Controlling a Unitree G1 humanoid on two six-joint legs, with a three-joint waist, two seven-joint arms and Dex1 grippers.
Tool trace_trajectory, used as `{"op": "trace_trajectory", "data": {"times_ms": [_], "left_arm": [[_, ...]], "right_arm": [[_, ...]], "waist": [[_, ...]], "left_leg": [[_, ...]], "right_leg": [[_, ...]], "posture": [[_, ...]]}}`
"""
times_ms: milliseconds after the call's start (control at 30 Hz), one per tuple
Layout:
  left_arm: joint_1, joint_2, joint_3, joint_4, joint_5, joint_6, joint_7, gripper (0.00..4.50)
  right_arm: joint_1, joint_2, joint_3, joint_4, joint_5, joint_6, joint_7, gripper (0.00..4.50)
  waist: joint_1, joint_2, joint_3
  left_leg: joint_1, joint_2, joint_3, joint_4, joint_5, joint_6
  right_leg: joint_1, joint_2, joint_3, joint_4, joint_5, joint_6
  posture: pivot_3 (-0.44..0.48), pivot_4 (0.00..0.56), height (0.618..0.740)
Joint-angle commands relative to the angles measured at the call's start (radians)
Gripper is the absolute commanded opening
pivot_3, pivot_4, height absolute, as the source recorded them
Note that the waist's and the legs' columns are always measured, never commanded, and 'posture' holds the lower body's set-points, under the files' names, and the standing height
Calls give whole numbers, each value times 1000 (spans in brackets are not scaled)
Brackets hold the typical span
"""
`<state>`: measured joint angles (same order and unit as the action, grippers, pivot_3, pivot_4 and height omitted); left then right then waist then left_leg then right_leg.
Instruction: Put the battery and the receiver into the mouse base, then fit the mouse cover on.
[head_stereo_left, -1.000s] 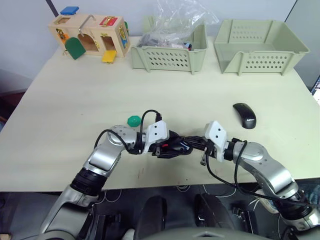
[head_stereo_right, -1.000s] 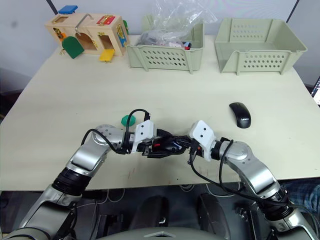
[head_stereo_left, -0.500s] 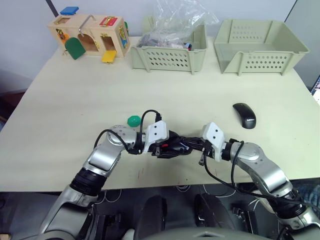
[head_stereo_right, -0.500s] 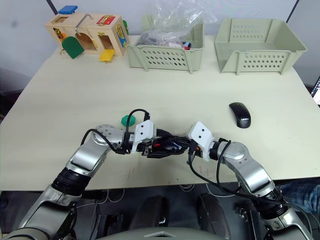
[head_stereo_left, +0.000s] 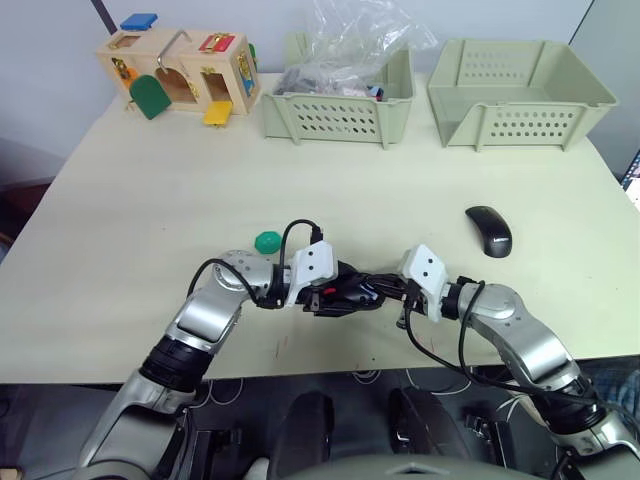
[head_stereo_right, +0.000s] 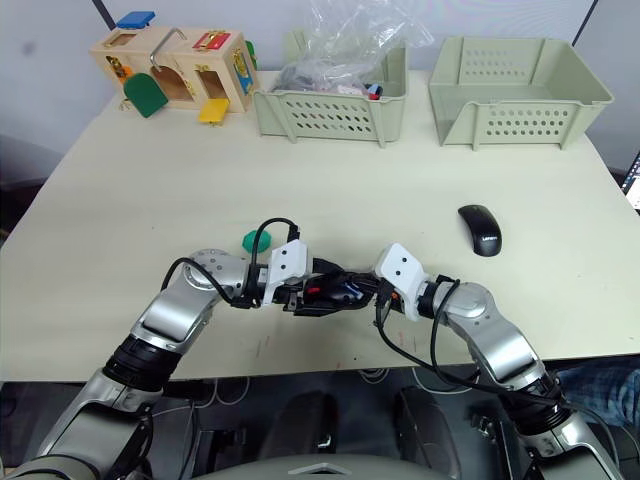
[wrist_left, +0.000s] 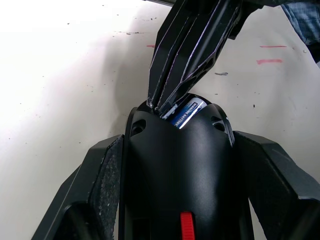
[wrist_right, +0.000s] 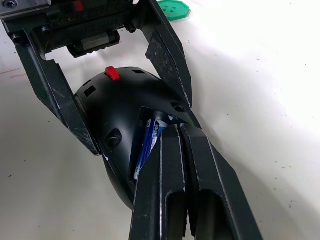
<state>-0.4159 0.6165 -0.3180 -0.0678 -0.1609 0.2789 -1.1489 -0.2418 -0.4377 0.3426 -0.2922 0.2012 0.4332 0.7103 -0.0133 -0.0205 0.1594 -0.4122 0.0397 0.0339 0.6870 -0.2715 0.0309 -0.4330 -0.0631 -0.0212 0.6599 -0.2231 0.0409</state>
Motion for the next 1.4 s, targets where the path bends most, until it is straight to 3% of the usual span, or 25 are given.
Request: {"op": "trace_trajectory", "data": {"times_ms": [33, 1400], "left_arm": [[11, 18, 9, -19, 2, 10, -4, 2915], [11, 7, 7, -22, -1, 25, 3, 2915]], "right_arm": [[-8, 9, -3, -6, -6, -10, 2, 50], [25, 16, 30, 113, -102, -56, 12, 50]], "waist": [[0, 0, 0], [0, -1, -1]], "left_leg": [[0, 0, 0, 0, 0, 0], [15, 1, 12, -3, 0, 0]], "right_leg": [[0, 0, 0, 0, 0, 0], [10, 1, 7, 0, -1, 0]], "posture": [[0, 150, 740], [0, 150, 740]]}}
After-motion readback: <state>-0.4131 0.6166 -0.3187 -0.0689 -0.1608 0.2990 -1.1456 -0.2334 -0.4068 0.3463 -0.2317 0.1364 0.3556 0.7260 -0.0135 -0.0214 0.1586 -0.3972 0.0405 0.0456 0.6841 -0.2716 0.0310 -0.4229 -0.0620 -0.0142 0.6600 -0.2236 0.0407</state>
